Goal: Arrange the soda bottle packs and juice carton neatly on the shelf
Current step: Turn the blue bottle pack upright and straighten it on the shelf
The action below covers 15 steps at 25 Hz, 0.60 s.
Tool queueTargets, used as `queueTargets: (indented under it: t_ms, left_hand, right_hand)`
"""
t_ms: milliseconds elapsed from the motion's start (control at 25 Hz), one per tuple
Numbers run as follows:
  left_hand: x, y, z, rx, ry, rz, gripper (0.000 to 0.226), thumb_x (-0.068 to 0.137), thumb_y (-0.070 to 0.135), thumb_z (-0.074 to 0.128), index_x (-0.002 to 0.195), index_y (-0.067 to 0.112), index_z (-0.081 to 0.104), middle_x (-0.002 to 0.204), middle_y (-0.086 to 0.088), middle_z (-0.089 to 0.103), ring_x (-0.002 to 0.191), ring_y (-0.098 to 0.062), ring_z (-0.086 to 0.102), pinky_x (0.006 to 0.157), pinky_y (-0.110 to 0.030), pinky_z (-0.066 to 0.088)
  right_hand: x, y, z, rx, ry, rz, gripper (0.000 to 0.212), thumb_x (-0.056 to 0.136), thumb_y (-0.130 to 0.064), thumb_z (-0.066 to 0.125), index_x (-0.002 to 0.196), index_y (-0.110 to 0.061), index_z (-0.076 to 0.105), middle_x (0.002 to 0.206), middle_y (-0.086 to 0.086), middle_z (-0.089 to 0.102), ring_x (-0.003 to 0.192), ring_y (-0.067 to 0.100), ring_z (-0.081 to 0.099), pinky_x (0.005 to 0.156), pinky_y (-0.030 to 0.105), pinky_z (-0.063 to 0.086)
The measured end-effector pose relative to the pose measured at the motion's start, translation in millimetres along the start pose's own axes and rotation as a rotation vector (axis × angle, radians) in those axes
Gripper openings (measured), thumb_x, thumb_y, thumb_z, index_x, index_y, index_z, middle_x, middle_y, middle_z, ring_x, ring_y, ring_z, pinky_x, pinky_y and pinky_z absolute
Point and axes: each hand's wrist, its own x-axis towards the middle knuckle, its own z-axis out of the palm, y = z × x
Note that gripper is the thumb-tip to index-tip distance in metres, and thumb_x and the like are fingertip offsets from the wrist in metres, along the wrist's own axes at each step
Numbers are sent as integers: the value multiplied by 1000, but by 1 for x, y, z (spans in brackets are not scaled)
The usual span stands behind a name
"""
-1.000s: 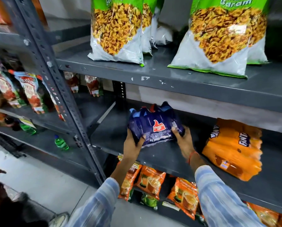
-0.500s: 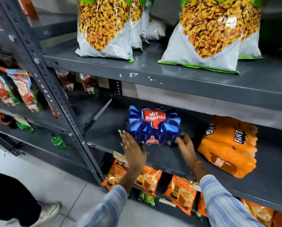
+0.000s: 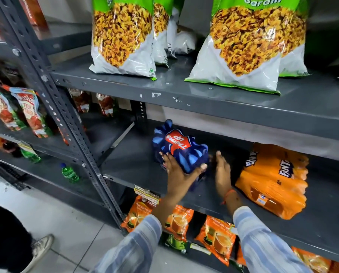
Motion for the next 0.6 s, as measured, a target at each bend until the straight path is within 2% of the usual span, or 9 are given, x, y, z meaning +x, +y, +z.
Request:
queueTargets:
  t_ms: [80, 120, 200, 280, 320, 400, 480, 600]
  left_hand:
    - [21, -11, -30, -69, -35, 2, 107, 62, 57, 71, 144, 20, 13, 152, -12, 27, 138, -26, 32, 110, -36, 32]
    - [28, -13, -45, -64, -92, 5, 96, 65, 55, 71, 142, 26, 20, 149, -9, 35, 134, -26, 39, 105, -35, 38]
    - [39, -26, -64, -33, -124, -38, 84, 62, 67, 67, 135, 40, 33, 150, -9, 35, 135, -28, 38, 108, -44, 38]
    - [33, -37, -66, -57, -20, -50, 73, 57, 81, 58, 122, 52, 44, 149, -12, 36, 134, -27, 39, 108, -52, 38]
    - [25, -37, -59, -40, 74, -13, 76, 59, 84, 52, 125, 49, 42, 150, -13, 34, 136, -27, 36, 110, -53, 35]
    - [2, -22, -36, -19, 233, 23, 109, 58, 86, 44, 144, 24, 17, 157, -14, 15, 144, -28, 17, 117, -53, 20]
    - [-5, -5, -13, 50, 315, -61, 133, 50, 86, 50, 145, 10, -3, 157, -19, 1, 145, -33, 5, 115, -54, 15]
    - [5, 6, -5, 52, 332, -133, 127, 60, 54, 75, 144, 5, -6, 155, -26, -3, 144, -40, -2, 114, -57, 15]
  right_hand:
    - [-10, 18, 11, 9, 103, -92, 36, 97, -22, 41, 82, 0, 66, 82, 14, 65, 69, 9, 59, 70, 17, 46]
    - [-19, 25, 17, 9, 122, -111, 38, 97, -16, 40, 72, -2, 64, 74, 14, 62, 63, 5, 58, 69, 17, 45]
    - [-30, 38, 24, 51, 107, -149, 43, 96, -11, 38, 60, -5, 60, 65, 14, 57, 55, -2, 55, 64, 13, 44]
    - [-38, 41, 30, 81, 43, -190, 45, 94, -12, 36, 57, -10, 61, 63, 14, 56, 60, 5, 56, 66, 10, 44]
    - [-38, 43, 34, 83, 26, -189, 45, 92, -15, 36, 55, -13, 62, 65, 16, 58, 62, 10, 57, 67, 8, 44]
    - [-37, 40, 37, 78, 9, -166, 46, 89, -22, 34, 56, -12, 64, 64, 15, 57, 59, 8, 55, 62, 5, 43]
    - [-33, 35, 36, 78, 27, -147, 50, 90, -27, 34, 60, -2, 66, 63, 14, 56, 55, 4, 52, 57, 7, 42]
    - [-18, 27, 27, 68, 88, -129, 48, 97, -21, 37, 72, 3, 69, 71, 15, 59, 61, 9, 52, 59, 7, 43]
